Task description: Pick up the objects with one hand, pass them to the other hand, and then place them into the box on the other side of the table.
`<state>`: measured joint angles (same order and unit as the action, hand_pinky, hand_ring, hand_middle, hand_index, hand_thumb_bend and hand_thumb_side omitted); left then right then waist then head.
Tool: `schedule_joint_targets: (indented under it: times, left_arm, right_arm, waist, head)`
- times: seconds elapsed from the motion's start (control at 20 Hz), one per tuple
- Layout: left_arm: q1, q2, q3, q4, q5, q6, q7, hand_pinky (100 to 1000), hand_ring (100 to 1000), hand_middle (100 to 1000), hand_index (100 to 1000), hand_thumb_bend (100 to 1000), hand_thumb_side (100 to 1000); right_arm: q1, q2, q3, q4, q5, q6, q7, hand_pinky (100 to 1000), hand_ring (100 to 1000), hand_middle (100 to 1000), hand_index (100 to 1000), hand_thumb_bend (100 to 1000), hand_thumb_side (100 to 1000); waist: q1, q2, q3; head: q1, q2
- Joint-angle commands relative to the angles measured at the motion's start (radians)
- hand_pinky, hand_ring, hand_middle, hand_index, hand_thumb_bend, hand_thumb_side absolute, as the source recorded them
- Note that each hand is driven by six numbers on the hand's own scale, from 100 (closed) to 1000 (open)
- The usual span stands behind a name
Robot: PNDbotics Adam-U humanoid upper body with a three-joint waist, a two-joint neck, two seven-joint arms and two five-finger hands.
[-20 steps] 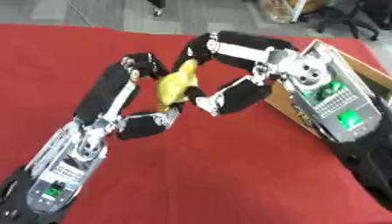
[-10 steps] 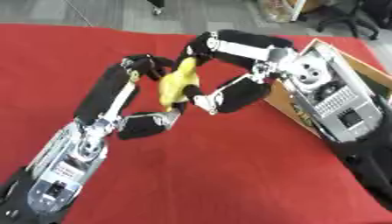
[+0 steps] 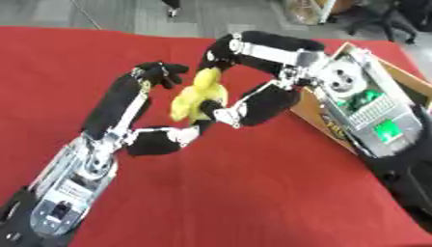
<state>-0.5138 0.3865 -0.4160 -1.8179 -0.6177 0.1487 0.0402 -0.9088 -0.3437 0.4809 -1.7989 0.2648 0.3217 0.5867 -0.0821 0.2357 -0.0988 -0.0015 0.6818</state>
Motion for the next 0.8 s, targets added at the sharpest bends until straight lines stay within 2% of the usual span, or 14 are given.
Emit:
schedule_joint_targets:
  times: [0.05, 0.35, 0.5, 0.65, 0.7, 0.8]
  left_arm:
    - [-0.01, 0.003, 0.009, -0.012, -0.001, -0.003, -0.004, 756, 636, 626, 835, 521, 546]
    - [-0.007, 0.003, 0.005, -0.012, 0.002, -0.012, -0.019, 757, 643, 631, 833, 517, 555]
    - [-0.002, 0.006, 0.005, -0.013, 0.002, -0.022, -0.034, 763, 654, 648, 841, 526, 529]
    - [0.004, 0.01, 0.005, -0.011, -0.007, -0.031, -0.061, 774, 671, 665, 850, 462, 394]
    - [0.005, 0.011, 0.006, -0.009, -0.011, -0.035, -0.072, 775, 672, 665, 850, 456, 378]
    - [0.008, 0.011, 0.008, -0.008, -0.013, -0.038, -0.085, 775, 672, 664, 847, 399, 269]
  right_arm:
    - [-0.013, -0.013, -0.014, -0.019, -0.01, 0.005, -0.003, 851, 780, 603, 450, 238, 131]
    - [-0.013, -0.017, -0.016, -0.022, -0.017, 0.006, -0.004, 844, 772, 568, 445, 265, 134]
    - [-0.013, -0.021, -0.021, -0.026, -0.02, 0.008, -0.006, 844, 771, 563, 443, 274, 136]
    - [-0.011, -0.027, -0.027, -0.034, -0.027, 0.01, -0.005, 842, 769, 556, 440, 284, 142]
    - [-0.011, -0.029, -0.029, -0.037, -0.03, 0.011, -0.004, 842, 768, 555, 440, 287, 144]
    - [-0.01, -0.034, -0.033, -0.045, -0.034, 0.013, -0.001, 840, 766, 547, 436, 292, 147]
  waist:
    - [0.003, -0.014, -0.002]
    - [0.003, -0.015, -0.003]
    - [0.003, -0.015, -0.003]
    - [0.004, -0.015, -0.004]
    - [0.005, -0.015, -0.005]
    - [0.006, -0.015, -0.006]
  head:
    - [-0.001, -0.011]
    - [-0.001, -0.012]
    - [-0.002, -0.013]
    - [-0.003, -0.014]
    - [-0.003, -0.014]
    - [-0.004, -0.014]
